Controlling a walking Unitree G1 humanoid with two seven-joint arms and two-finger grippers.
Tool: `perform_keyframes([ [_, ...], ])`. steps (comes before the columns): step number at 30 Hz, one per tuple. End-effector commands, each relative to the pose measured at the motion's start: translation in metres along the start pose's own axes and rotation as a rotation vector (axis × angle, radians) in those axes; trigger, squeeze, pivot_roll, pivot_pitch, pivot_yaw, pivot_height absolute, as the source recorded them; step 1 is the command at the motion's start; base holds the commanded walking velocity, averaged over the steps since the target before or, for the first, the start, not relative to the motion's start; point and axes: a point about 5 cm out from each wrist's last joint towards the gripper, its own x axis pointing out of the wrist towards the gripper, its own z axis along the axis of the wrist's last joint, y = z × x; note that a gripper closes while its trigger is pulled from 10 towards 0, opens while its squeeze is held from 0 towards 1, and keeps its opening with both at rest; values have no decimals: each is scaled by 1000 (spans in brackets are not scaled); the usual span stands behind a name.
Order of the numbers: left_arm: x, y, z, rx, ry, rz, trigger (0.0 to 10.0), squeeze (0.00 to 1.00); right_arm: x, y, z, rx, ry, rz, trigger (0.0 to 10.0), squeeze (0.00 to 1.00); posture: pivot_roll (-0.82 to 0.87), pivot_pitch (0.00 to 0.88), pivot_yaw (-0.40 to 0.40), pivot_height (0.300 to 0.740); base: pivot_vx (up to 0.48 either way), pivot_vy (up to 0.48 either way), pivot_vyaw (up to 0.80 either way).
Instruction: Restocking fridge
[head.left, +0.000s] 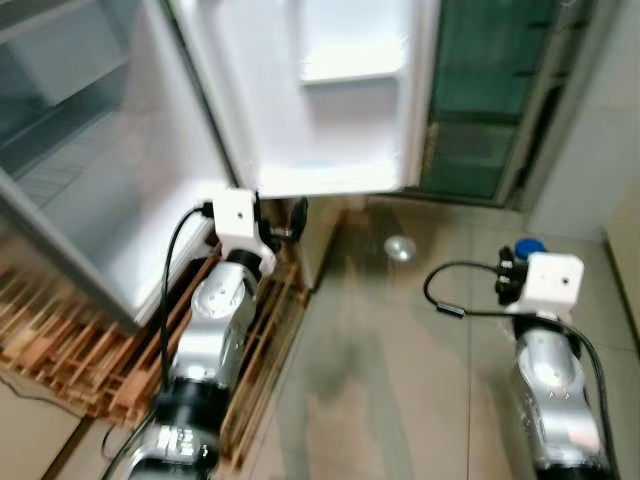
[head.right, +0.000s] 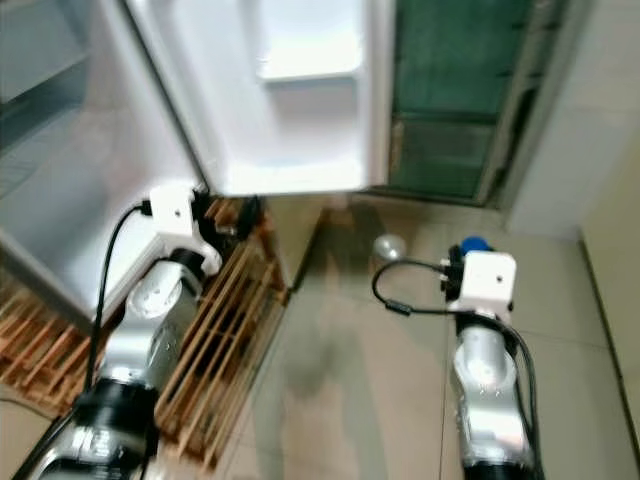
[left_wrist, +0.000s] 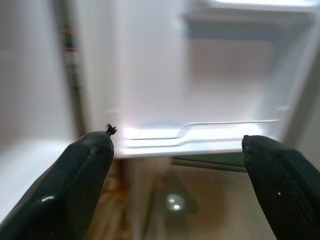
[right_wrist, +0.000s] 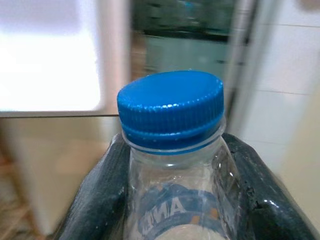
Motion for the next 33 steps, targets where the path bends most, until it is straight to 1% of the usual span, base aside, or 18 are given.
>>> perform_keyframes([
  [1, 1, -3, 0, 11, 0, -1, 10000, 0, 0, -10, 4, -23, -26, -17, 10000, 0, -188, 0, 104, 740, 0, 0, 0],
  [4, 1, -3, -1, 29, 7, 6, 10000, 0, 0, -9, 5, -27, -28, -9, 10000, 0, -189, 0, 104, 740, 0, 0, 712],
  [5, 2, -4, -1, 58, 13, 6, 10000, 0, 0, -9, 4, -28, -24, -8, 10000, 0, -189, 0, 105, 740, 0, 0, 663],
  [6, 2, -8, -1, 47, 10, -30, 10000, 0, 0, -9, 4, -26, -23, -9, 10000, 0, -189, 0, 106, 740, 0, 0, 663],
  [7, 2, -8, -1, 47, 10, -30, 10000, 0, 0, -9, 4, -26, -23, -9, 10000, 0, -189, 0, 106, 740, 0, 0, 663],
  [8, 2, -14, 0, 43, 0, -82, 10000, 0, 0, -8, 3, -17, -22, -12, 10000, 0, -190, 0, 107, 740, 0, 0, 650],
  [10, 1, -17, 1, 60, -8, -109, 10000, 0, 0, -8, 2, -17, -13, -18, 10000, 0, -190, 0, 108, 740, 0, 0, 638],
  [12, 0, -21, 3, 73, -18, -135, 10000, 0, 0, -10, 1, -14, -9, -34, 10000, 0, -191, 0, 111, 740, 456, 0, 0],
  [20, 1, -20, 2, 79, -18, -138, 10000, 0, 0, -11, 0, -19, -5, -39, 10000, 0, -194, 0, 115, 740, 453, 0, 0],
  [23, 2, -20, 2, 77, -12, -133, 10000, 0, -1, -11, 0, -20, -5, -40, 10000, 0, -195, 0, 115, 740, 454, 0, 0],
  [28, 4, -14, 1, 69, -1, -103, 10000, 0, 0, -12, 1, -23, -10, -43, 10000, 0, -197, 0, 114, 740, 471, 0, 0],
  [33, 4, -15, 2, 76, -4, -109, 10000, 0, 2, -12, 1, -24, -11, -44, 10000, 0, -197, 0, 115, 740, 480, 0, 0],
])
